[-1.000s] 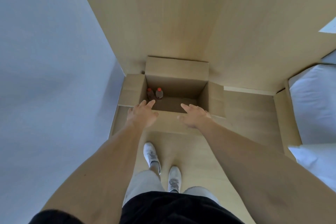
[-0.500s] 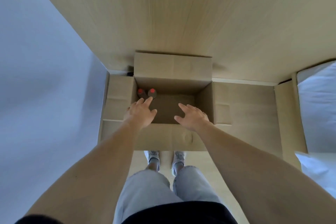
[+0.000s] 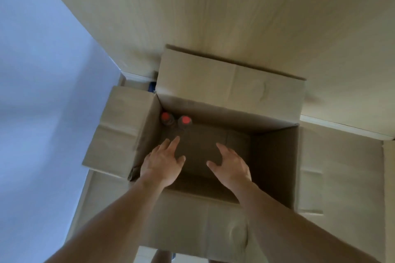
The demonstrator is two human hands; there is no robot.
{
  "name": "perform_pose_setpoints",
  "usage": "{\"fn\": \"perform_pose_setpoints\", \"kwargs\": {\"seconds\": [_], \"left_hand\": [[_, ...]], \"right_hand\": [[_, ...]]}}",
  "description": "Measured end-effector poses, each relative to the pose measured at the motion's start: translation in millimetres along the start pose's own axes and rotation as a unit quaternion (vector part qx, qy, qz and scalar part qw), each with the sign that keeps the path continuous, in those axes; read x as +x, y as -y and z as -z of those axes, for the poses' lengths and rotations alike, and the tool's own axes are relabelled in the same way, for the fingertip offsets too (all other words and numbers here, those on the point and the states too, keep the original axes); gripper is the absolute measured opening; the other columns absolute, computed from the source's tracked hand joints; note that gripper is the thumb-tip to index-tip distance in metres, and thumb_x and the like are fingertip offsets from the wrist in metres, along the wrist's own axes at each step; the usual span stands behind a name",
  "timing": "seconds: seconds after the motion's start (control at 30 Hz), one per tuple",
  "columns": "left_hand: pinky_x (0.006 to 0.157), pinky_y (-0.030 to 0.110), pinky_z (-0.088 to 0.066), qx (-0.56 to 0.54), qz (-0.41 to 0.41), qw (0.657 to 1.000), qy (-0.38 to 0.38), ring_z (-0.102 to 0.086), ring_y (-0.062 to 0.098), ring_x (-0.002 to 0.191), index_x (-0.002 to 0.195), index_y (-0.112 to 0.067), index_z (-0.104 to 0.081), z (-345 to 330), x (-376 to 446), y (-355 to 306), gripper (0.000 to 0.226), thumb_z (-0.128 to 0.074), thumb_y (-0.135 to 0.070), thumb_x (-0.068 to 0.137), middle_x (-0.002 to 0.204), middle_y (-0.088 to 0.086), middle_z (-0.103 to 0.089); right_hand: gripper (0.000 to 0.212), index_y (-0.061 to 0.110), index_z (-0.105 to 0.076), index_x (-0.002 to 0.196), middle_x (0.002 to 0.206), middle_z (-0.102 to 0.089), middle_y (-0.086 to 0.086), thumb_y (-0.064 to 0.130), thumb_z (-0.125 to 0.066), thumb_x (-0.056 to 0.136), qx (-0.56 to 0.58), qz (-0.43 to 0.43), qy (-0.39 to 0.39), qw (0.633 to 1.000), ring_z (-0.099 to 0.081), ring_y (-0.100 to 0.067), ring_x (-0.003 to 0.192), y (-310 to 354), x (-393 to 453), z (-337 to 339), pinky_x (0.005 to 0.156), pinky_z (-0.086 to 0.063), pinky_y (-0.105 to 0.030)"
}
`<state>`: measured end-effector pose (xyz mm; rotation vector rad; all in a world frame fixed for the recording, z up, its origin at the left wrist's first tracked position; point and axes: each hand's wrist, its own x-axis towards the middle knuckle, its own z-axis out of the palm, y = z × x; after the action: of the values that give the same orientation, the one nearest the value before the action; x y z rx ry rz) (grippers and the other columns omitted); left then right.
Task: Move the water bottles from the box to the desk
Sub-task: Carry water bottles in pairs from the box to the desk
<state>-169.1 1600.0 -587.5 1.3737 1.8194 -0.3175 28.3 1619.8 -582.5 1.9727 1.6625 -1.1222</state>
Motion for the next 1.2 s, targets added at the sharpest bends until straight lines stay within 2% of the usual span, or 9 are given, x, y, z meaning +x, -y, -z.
{"fn": "perform_pose_setpoints", "kwargs": {"seconds": [0.13, 0.3, 0.43, 0.53, 0.77, 0.93, 1.07, 1.13, 1.2], "left_hand": [[0.118, 0.043, -0.032, -0.002, 0.011, 1.0, -0.002, -0.028, 0.026, 0.149, 0.16, -0.036, -0.006, -24.6, 48.5, 22.5, 0.071, -0.042, -0.053, 0.101, 0.167, -0.001, -0.017], [0.118, 0.046, -0.03, -0.016, 0.031, 0.999, 0.002, -0.028, 0.032, 0.148, 0.16, -0.035, -0.003, -48.3, 101.7, 32.4, 0.071, -0.043, -0.05, 0.103, 0.167, 0.002, -0.014], [0.118, 0.044, -0.029, -0.038, 0.025, 0.999, -0.014, -0.029, 0.033, 0.147, 0.161, -0.033, -0.005, -57.2, 134.7, 29.0, 0.071, -0.045, -0.045, 0.103, 0.166, 0.005, -0.016], [0.117, 0.038, -0.029, -0.059, 0.029, 0.997, -0.038, -0.03, 0.03, 0.147, 0.161, -0.025, -0.008, -62.3, 151.4, 29.7, 0.071, -0.047, -0.04, 0.104, 0.164, 0.008, -0.022], [0.111, 0.036, -0.032, -0.149, 0.089, 0.983, -0.053, -0.039, 0.035, 0.141, 0.16, -0.017, -0.013, -72.9, 171.4, 40.8, 0.071, -0.052, -0.035, 0.103, 0.156, 0.016, -0.036], [0.108, 0.036, -0.035, -0.2, 0.128, 0.969, -0.064, -0.042, 0.036, 0.139, 0.156, -0.015, -0.021, -74.8, 186.5, 41.3, 0.066, -0.053, -0.034, 0.102, 0.151, 0.017, -0.043], [0.109, 0.036, -0.035, -0.241, 0.148, 0.956, -0.078, -0.041, 0.036, 0.14, 0.154, -0.011, -0.025, -76.5, 198.1, 37.4, 0.065, -0.055, -0.033, 0.101, 0.151, 0.018, -0.043], [0.11, 0.037, -0.035, -0.257, 0.158, 0.949, -0.087, -0.04, 0.036, 0.14, 0.155, -0.01, -0.026, -77.6, 202.1, 37.1, 0.066, -0.056, -0.033, 0.101, 0.152, 0.018, -0.042], [0.11, 0.038, -0.036, -0.273, 0.169, 0.942, -0.101, -0.042, 0.037, 0.139, 0.154, -0.01, -0.028, -78.8, 204.9, 37.7, 0.065, -0.058, -0.033, 0.101, 0.152, 0.018, -0.043]], "right_hand": [[0.078, 0.04, -0.023, 0.153, 0.154, -0.04, 0.002, 0.055, -0.064, 0.088, 0.02, 0.0, -0.009, 1.0, -0.043, -0.023, 0.138, 0.6, 66.0, -49.5, 0.103, -0.045, -0.039], [0.081, 0.029, -0.028, 0.153, 0.152, -0.042, -0.005, 0.048, -0.07, 0.087, 0.023, 0.012, -0.023, 0.999, -0.046, -0.029, 0.136, 11.5, 132.8, -90.2, 0.103, -0.045, -0.04], [0.09, 0.029, -0.022, 0.156, 0.157, -0.036, -0.007, 0.036, -0.076, 0.085, 0.046, 0.084, -0.041, 0.995, -0.042, -0.031, 0.138, 22.5, 177.4, -98.6, 0.107, -0.041, -0.037], [0.094, 0.022, -0.025, 0.157, 0.157, -0.036, -0.009, 0.027, -0.08, 0.081, 0.076, 0.133, -0.061, 0.986, -0.039, -0.029, 0.141, 28.5, 202.1, -102.8, 0.11, -0.037, -0.034], [0.086, 0.021, -0.043, 0.146, 0.138, -0.057, -0.008, 0.019, -0.086, 0.072, 0.187, 0.158, -0.134, 0.96, -0.053, -0.027, 0.127, 34.2, 220.8, -136.3, 0.094, -0.041, -0.027], [0.074, 0.015, -0.053, 0.133, 0.125, -0.06, -0.01, 0.025, -0.088, 0.068, 0.186, 0.156, -0.191, 0.951, -0.056, -0.03, 0.117, 43.4, 229.0, -142.9, 0.084, -0.042, -0.031], [0.061, 0.012, -0.056, 0.125, 0.119, -0.062, -0.013, 0.025, -0.085, 0.073, 0.187, 0.148, -0.211, 0.948, -0.059, -0.031, 0.11, 45.9, 234.3, -142.1, 0.077, -0.04, -0.031], [0.057, 0.011, -0.056, 0.124, 0.117, -0.065, -0.013, 0.024, -0.083, 0.076, 0.197, 0.153, -0.208, 0.946, -0.061, -0.031, 0.108, 45.4, 235.3, -141.4, 0.076, -0.039, -0.029], [0.056, 0.008, -0.055, 0.125, 0.116, -0.067, -0.013, 0.021, -0.082, 0.078, 0.209, 0.156, -0.207, 0.943, -0.061, -0.031, 0.108, 43.6, 233.2, -140.6, 0.081, -0.042, -0.031]]}}
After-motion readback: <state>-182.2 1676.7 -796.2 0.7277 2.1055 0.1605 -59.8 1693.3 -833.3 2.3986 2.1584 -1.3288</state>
